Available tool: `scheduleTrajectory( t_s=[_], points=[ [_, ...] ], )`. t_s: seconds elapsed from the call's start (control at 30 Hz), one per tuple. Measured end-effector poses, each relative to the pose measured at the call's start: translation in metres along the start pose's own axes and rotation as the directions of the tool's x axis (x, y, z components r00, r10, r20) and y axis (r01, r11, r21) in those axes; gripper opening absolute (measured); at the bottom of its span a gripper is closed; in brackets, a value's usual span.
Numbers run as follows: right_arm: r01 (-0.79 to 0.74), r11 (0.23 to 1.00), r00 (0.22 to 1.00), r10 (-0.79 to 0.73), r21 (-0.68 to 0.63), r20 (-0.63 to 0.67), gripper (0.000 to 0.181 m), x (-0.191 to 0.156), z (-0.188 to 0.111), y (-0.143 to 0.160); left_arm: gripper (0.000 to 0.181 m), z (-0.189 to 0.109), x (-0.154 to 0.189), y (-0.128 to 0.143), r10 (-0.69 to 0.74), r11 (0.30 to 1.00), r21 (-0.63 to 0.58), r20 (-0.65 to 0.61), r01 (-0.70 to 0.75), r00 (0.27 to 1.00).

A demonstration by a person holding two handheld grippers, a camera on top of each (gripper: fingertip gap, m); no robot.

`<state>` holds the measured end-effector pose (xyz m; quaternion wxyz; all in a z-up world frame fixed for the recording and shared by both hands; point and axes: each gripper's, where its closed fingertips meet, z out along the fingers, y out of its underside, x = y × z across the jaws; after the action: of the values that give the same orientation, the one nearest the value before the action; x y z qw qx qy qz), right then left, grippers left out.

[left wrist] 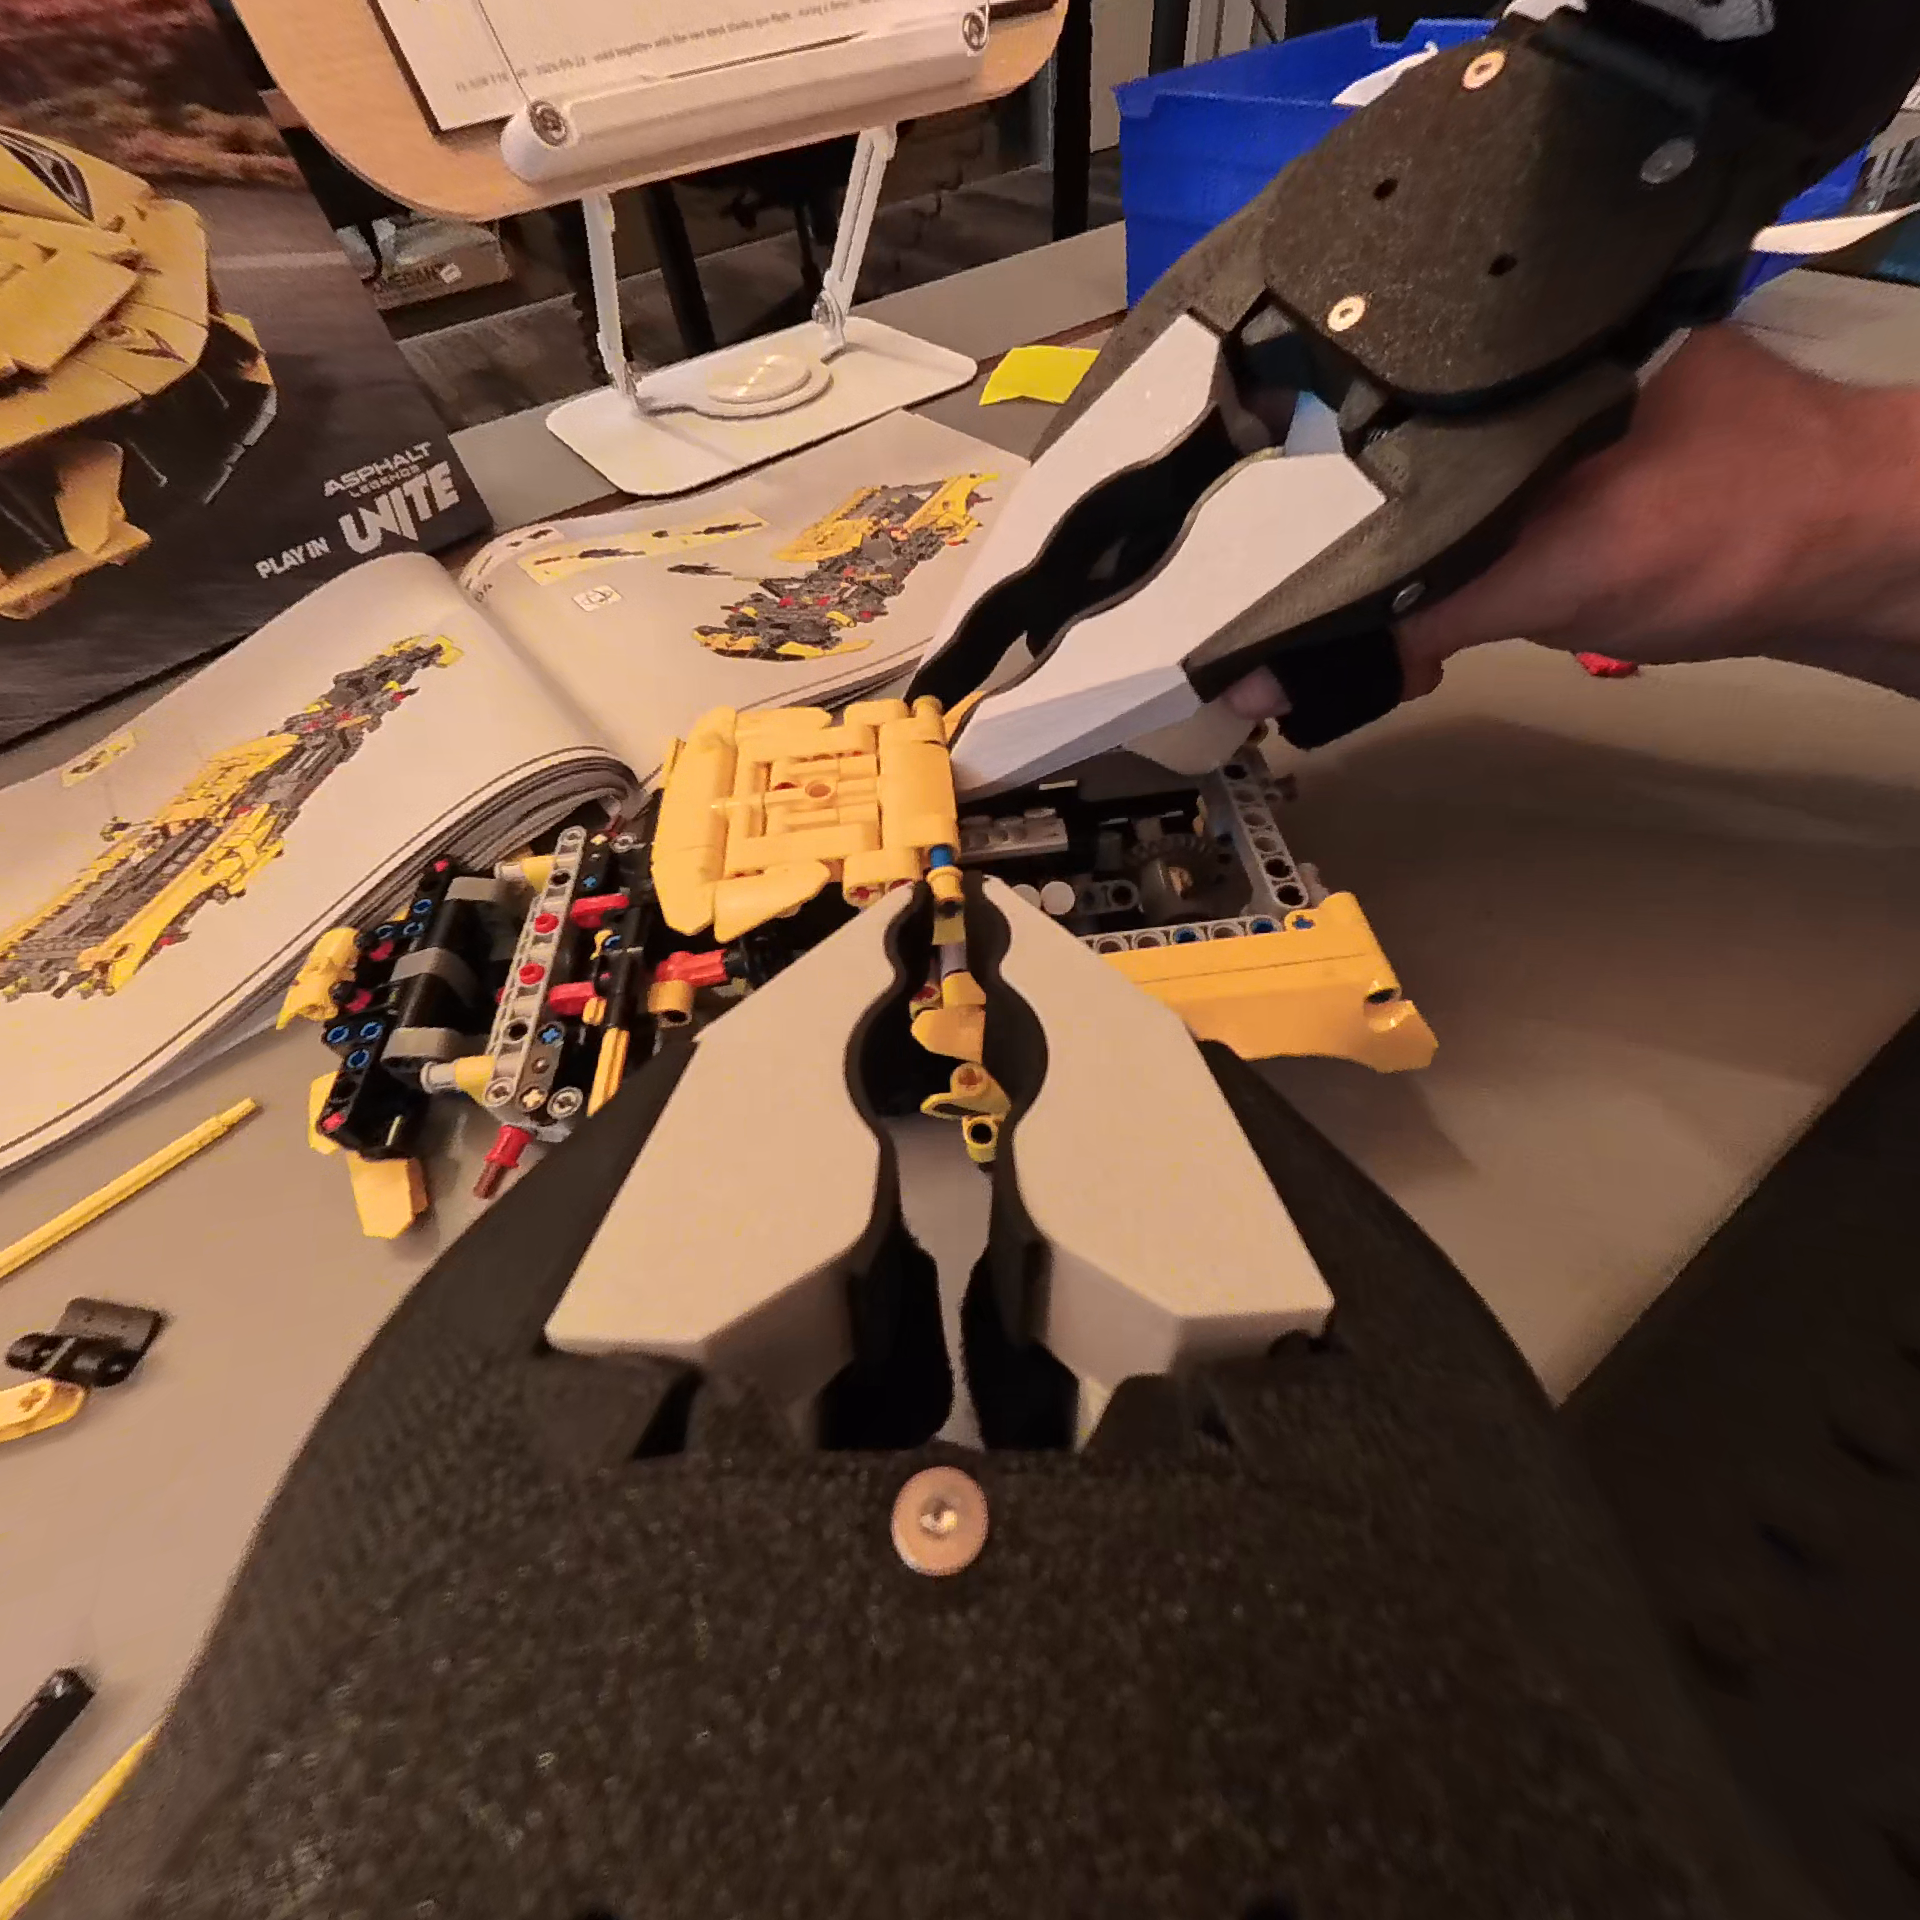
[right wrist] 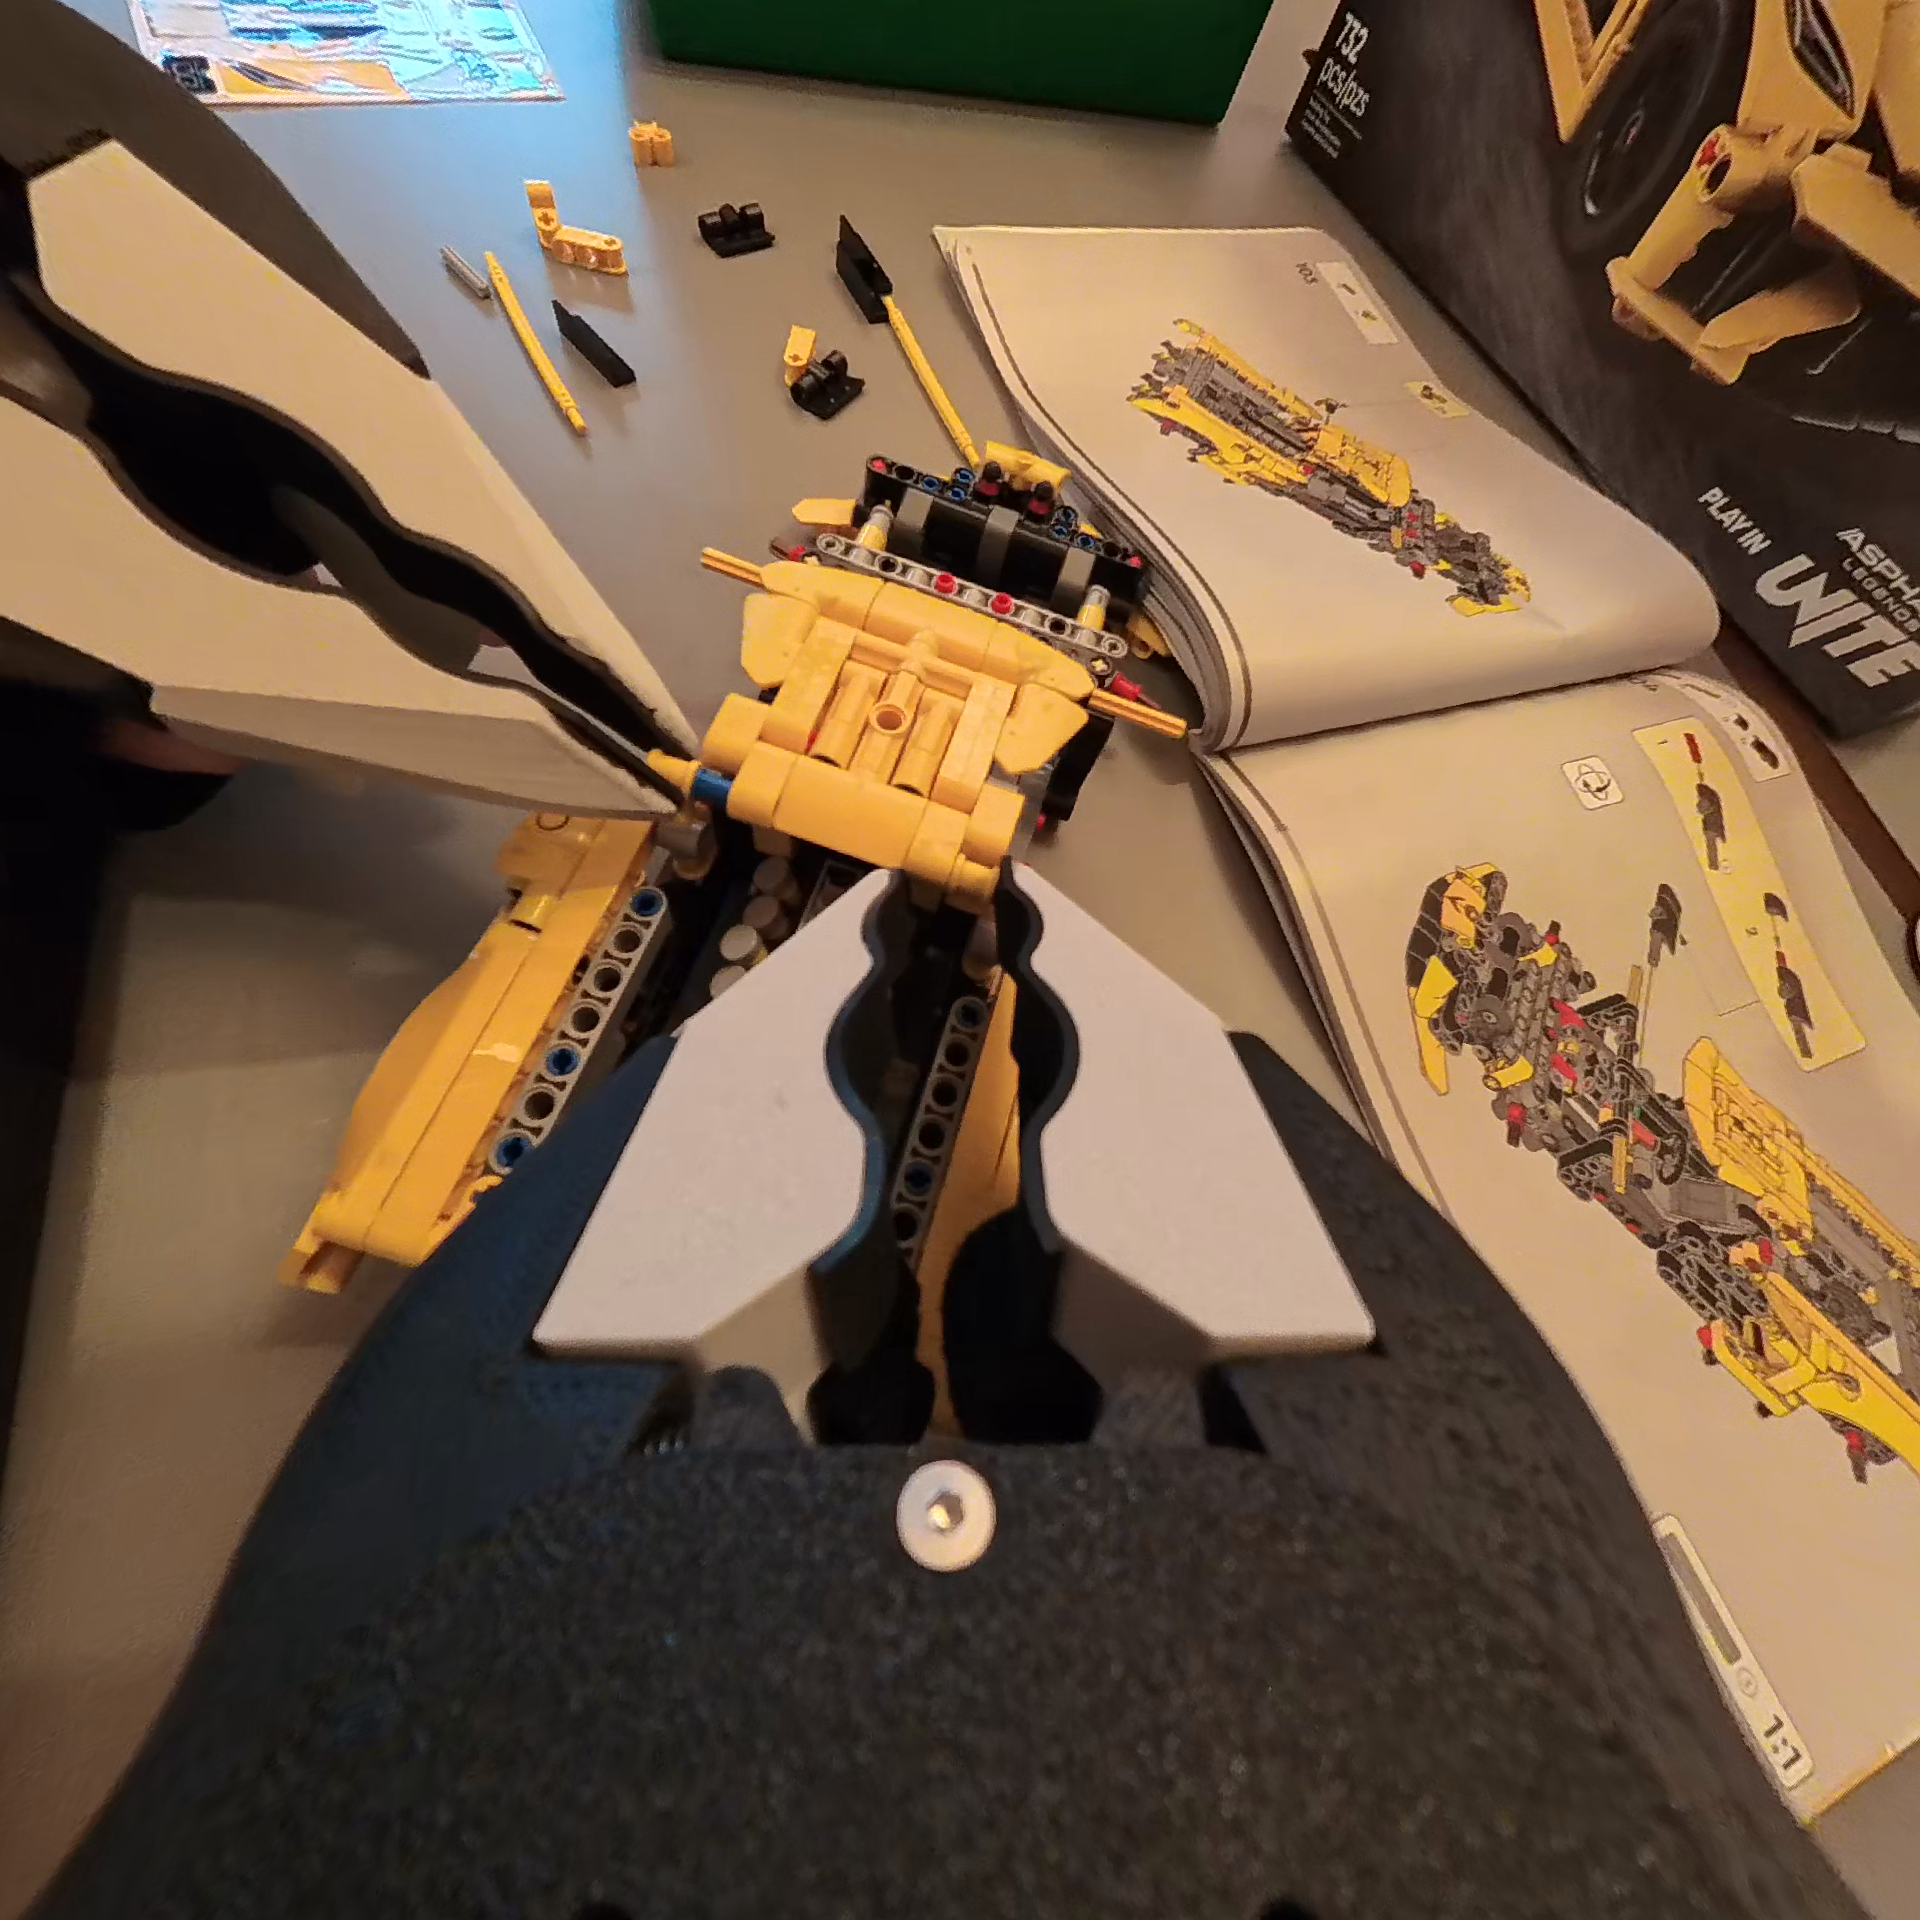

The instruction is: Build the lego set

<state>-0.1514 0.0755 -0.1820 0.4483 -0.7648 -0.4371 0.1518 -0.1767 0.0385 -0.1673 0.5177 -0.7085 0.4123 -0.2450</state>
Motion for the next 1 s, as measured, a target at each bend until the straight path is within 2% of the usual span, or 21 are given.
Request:
scheduleTrajectory(
  t_s=[0.67,0.77,0.8,0.83,0.97,1.0],
  points=[
    [-0.025,1.0,1.0,0.025,-0.007,-0.005,0.015,0.003,0.001,0.0,0.005,0.003,-0.001,-0.002,-0.074,0.997,0.023,-0.017,0.075,0.997],
    [-0.025,0.999,0.998,0.024,-0.026,-0.051,0.016,0.004,0.0,0.0,0.005,0.003,-0.001,-0.002,-0.087,0.996,0.023,-0.022,0.088,0.996],
    [-0.014,1.0,0.997,0.012,-0.028,-0.07,0.022,0.003,-0.001,0.0,0.005,0.003,-0.001,-0.002,-0.09,0.996,0.02,-0.025,0.091,0.996],
    [-0.014,1.0,0.997,0.013,-0.009,-0.078,0.039,0.0,-0.004,-0.003,0.005,0.004,-0.001,-0.002,-0.093,0.995,0.019,-0.028,0.094,0.995],
    [-0.035,0.998,0.997,0.031,-0.051,-0.073,0.068,-0.016,-0.007,0.001,0.005,0.005,-0.001,-0.002,-0.11,0.994,0.021,-0.042,0.111,0.993],
    [-0.031,0.998,0.996,0.025,-0.059,-0.09,0.064,-0.017,-0.007,0.001,0.005,0.005,-0.001,-0.002,-0.12,0.992,0.021,-0.047,0.121,0.992]
  ],
)
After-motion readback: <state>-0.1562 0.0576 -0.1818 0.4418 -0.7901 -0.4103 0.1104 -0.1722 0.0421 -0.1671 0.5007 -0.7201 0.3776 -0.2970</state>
